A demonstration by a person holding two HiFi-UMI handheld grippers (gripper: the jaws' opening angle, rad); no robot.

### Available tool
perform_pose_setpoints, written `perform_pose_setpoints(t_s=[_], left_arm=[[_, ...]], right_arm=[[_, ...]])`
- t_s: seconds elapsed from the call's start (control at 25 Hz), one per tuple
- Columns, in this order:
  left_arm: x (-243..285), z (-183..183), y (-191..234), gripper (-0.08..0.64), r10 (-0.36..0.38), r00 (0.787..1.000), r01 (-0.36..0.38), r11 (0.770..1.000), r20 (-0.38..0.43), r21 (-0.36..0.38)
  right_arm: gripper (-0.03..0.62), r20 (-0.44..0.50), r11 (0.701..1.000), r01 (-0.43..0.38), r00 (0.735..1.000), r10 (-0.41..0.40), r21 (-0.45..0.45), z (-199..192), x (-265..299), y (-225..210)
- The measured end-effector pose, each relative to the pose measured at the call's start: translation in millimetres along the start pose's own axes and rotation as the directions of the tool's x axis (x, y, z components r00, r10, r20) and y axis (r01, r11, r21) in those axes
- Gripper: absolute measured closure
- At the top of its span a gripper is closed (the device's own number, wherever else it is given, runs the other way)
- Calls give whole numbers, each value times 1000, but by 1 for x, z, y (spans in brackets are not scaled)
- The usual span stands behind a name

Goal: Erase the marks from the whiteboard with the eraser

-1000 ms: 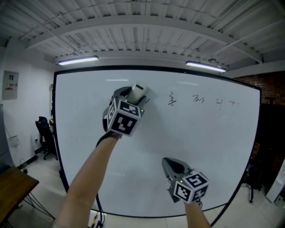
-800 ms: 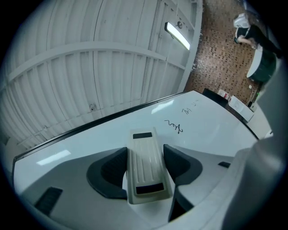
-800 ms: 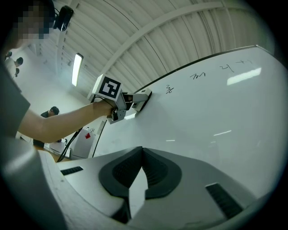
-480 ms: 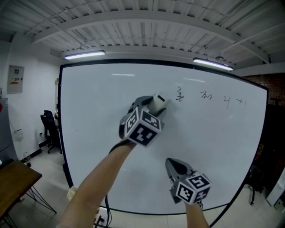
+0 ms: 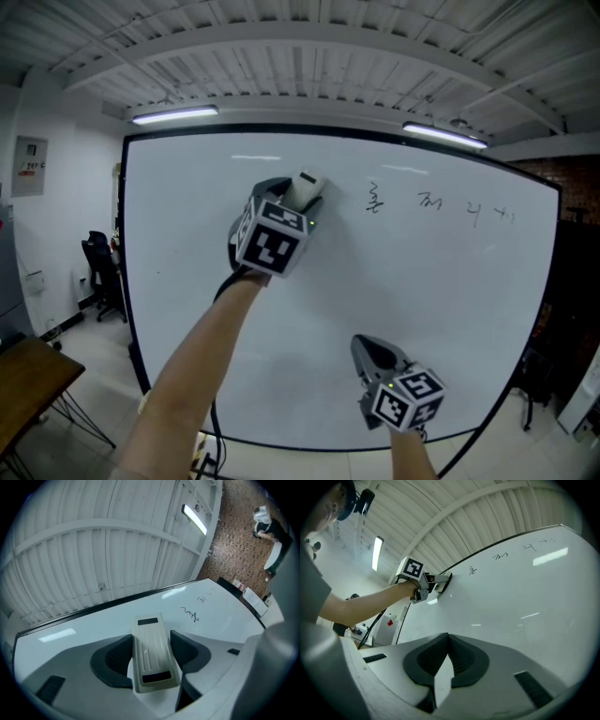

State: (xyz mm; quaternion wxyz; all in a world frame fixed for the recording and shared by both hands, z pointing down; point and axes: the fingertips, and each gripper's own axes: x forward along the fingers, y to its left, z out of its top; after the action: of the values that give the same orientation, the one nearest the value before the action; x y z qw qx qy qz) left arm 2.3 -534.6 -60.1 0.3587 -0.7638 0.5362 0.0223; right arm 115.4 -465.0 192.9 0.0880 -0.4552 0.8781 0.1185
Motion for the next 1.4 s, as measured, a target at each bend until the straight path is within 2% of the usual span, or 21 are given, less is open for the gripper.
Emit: perform_pose_setpoints(t_s=[0.2,0.52,0.72,0.84,1.12,1.28,1.4], left_arm=[[-5,2,33,301,42,999,-42,998,10,-52],[-3,-2,19,302,52,999,-52,999,-10,-3],[-5,-16,-31,302,-43,998,44,999,-36,24],[-7,-25,-50,301,-60,997,61,998,-38,28],[-30,-22,-50,299,-72,997,72,997,-13,-35],[-66,-19,-65,299,-126,991,128,989,34,-79],[-90,-34,-82,299,-177,984,180,975,30,-132]], right_arm=[[597,-6,1000,11,1000,-11,10,-5,-3,-4],[597,-4,1000,21,1000,-21,22,-7,-11,-10],[597,-2,1000,11,1000,-11,29,-5,-14,-1],[597,-6,1000,0,1000,0,28,-6,-16,3],[597,12,1000,-9,1000,9,8,8,-27,12],[597,7,1000,-17,1000,16,12,7,-27,20],[597,-4,999,-30,1000,30,27,0,-24,28]])
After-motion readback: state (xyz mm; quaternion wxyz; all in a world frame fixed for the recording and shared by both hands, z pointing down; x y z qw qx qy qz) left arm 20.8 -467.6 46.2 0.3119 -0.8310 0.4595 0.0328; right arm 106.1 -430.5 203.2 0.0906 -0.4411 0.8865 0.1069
